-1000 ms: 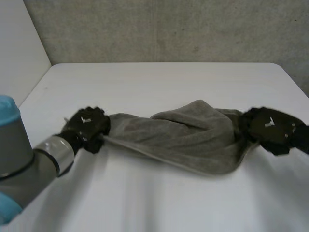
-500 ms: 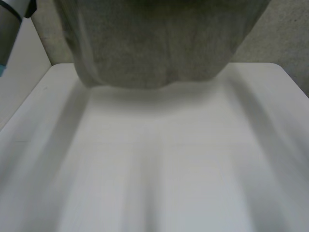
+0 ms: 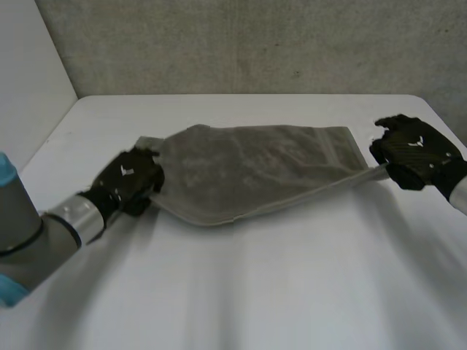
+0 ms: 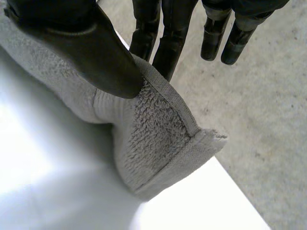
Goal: Fold the towel.
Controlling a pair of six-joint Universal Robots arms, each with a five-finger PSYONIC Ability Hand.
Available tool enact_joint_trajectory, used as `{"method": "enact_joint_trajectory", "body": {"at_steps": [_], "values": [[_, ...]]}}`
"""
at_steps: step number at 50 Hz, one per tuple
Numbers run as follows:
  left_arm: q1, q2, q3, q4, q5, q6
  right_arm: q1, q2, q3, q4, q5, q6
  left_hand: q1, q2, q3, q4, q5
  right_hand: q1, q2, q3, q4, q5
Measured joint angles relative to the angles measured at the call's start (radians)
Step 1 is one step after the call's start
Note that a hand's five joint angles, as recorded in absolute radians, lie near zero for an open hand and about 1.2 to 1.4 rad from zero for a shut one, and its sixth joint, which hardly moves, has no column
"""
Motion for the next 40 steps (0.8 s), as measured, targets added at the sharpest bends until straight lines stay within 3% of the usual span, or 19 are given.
{"method": "enact_joint_trajectory", "body": {"at_steps": [7,15,23,27,35,40], "values": [[-0.004,0.079,-0.085,-0.075,-0.004,0.020,-0.135,-0.112,0.051,0.093,-0.097,-0.012,0.000,0.000,0.000,0.000,0.000,0.000,0.000,0.000,0.000,0.000],[-0.006,0.281,-0.156,-0.228,0.003,0.012,-0.355,-0.252,0.051,0.279,-0.317,-0.015,0.000,0.000,0.000,0.000,0.000,0.000,0.001,0.000,0.000,0.000],[-0.009,0.377,-0.107,-0.342,0.046,-0.011,-0.404,-0.284,0.018,0.331,-0.414,-0.012,0.000,0.005,0.000,0.000,0.000,0.000,0.010,0.000,0.000,0.000],[-0.011,0.334,-0.037,-0.355,0.062,-0.023,-0.335,-0.214,-0.044,0.306,-0.377,-0.011,0.000,0.005,0.000,0.000,0.000,0.000,0.010,0.000,0.000,0.000],[-0.028,0.040,0.223,-0.365,0.060,-0.025,-0.059,0.109,-0.335,0.304,-0.113,-0.027,0.000,0.005,0.000,0.000,0.000,0.001,0.010,0.000,0.000,0.000],[-0.045,-0.143,0.410,-0.393,0.048,-0.023,0.022,0.261,-0.488,0.334,-0.010,-0.066,0.000,0.005,0.000,0.000,0.000,0.001,0.010,0.000,0.000,0.000]]}}
